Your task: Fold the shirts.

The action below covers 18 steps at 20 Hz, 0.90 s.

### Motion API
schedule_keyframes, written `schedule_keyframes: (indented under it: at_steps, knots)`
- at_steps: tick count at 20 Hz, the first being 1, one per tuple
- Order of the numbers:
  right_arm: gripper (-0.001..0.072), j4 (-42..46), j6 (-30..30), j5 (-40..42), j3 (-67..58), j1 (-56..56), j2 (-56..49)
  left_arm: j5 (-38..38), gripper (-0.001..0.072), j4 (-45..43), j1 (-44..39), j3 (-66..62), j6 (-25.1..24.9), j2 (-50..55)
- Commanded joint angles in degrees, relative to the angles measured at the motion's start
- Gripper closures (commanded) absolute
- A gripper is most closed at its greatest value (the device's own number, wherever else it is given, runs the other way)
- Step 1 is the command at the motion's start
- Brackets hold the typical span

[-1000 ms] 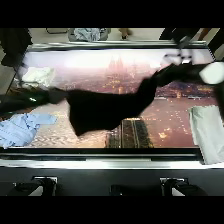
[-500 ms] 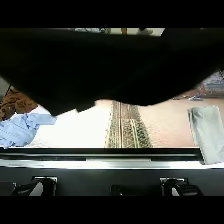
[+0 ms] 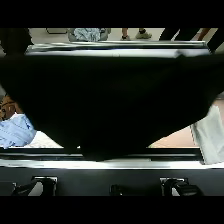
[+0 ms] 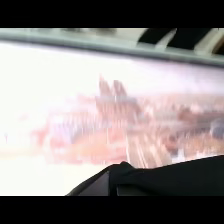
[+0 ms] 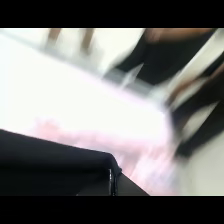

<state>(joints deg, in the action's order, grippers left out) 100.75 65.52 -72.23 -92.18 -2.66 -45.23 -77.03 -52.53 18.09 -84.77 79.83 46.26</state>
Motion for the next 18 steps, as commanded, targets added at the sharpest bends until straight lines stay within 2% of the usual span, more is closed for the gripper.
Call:
schedule_keyframes:
  at_steps: [1, 3, 4, 6, 8, 11, 15, 16, 17, 18]
  knots:
    - [0.0679, -1.01, -0.76, -10.93, 3.37, 0.02, -14.14, 0.11, 0.0676, 0.00, -2.34, 14.97, -3.82, 5.84]
    - [0.0678, -3.52, -0.07, -6.45, 6.88, 0.02, -24.02, 5.07, 0.0676, -0.02, -4.35, 20.92, -6.97, 13.33]
    - [0.0677, -4.85, 1.25, -3.04, 7.82, 0.02, -29.27, 8.11, 0.0675, 0.00, -5.01, 21.81, -7.02, 18.49]
    - [0.0675, -6.78, 3.58, 2.89, 7.91, 0.00, -37.99, 13.03, 0.0674, 2.29, -5.29, 20.41, -7.02, 28.76]
    - [0.0675, -9.14, 6.38, 5.18, 7.91, 0.02, -43.82, 14.01, 0.0675, 6.25, -4.90, 16.59, -6.99, 37.75]
    - [0.0676, -10.86, 7.82, 7.87, 7.91, 0.00, -46.73, 11.43, 0.0676, 10.12, -5.14, 11.58, -7.04, 45.75]
    - [0.0674, -9.16, 7.78, 11.04, 6.27, 0.02, -46.07, 9.92, 0.0675, 10.10, -4.11, 9.07, -7.45, 46.23]
    - [0.0515, -8.96, 7.54, 10.86, 5.18, 0.02, -45.75, 8.92, 0.0673, 10.10, -3.65, 8.26, -7.45, 46.12]
    - [0.0147, -9.16, 6.23, 10.03, 4.04, 0.02, -45.18, 7.54, 0.0559, 10.10, -3.17, 7.10, -7.48, 46.07]
    - [0.0015, -9.75, 2.71, 8.59, 2.38, 0.02, -44.26, 5.27, 0.0171, 10.08, -2.58, 5.70, -7.45, 46.07]
